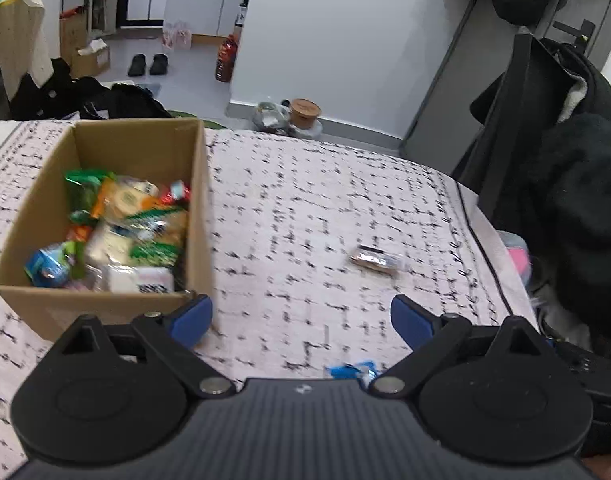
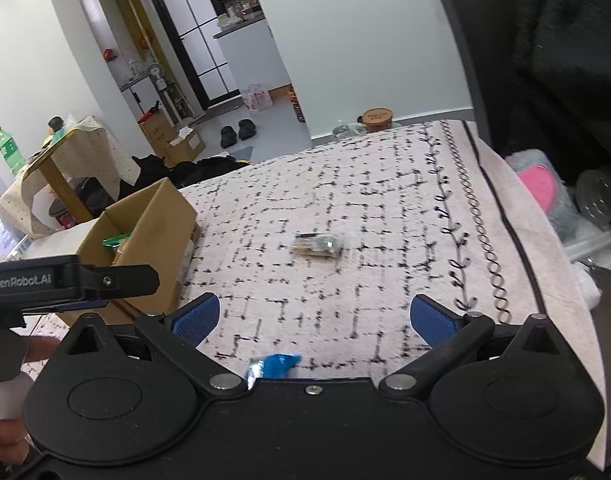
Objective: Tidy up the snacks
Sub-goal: 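Move both tools back over the blue candy and clear-wrapped bar, then grasp the blue candy with the left tool while the right tool grasps the clear-wrapped bar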
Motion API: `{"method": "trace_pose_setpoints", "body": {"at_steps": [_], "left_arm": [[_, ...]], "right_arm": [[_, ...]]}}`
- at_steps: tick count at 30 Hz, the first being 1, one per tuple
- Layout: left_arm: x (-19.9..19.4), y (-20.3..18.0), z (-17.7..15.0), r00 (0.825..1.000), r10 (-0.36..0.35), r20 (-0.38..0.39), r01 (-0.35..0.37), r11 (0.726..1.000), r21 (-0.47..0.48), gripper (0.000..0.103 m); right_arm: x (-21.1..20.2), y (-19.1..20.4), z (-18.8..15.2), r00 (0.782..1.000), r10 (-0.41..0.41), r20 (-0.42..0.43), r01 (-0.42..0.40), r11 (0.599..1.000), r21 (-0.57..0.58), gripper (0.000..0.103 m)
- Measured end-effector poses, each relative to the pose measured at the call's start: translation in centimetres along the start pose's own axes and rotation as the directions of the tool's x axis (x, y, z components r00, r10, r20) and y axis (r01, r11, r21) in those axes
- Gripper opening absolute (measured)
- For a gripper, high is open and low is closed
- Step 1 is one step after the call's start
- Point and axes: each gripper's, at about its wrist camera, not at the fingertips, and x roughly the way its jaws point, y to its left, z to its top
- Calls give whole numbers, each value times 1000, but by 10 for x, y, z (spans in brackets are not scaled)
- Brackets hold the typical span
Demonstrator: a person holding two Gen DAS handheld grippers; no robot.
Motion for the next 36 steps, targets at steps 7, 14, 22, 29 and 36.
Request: {"method": "trace_pose_setpoints", "body": {"at_steps": [7, 14, 22, 29, 36], "left_arm": [[13, -13, -11, 999, -17, -44, 17, 1000, 4, 93], [25, -24, -20, 996, -33, -78, 32, 999, -9, 91], [41, -35, -32, 990, -51, -133, 49, 999, -19, 85], [58, -39, -44, 979, -66, -194, 59, 997, -42, 68], [72, -39, -53, 972, -67, -223, 56, 997, -56, 56]], "right_arm": [[-5, -13, -3, 1000, -25, 0, 25, 1000, 14, 103], [-11, -20, -3, 999, -47, 15, 47, 999, 2, 103], [-16, -34, -2, 996, -78, 39, 76, 996, 35, 103], [-15, -38, -4, 997, -77, 29, 76, 996, 44, 103], [-13, -38, -6, 997, -71, 14, 71, 997, 41, 103]]}}
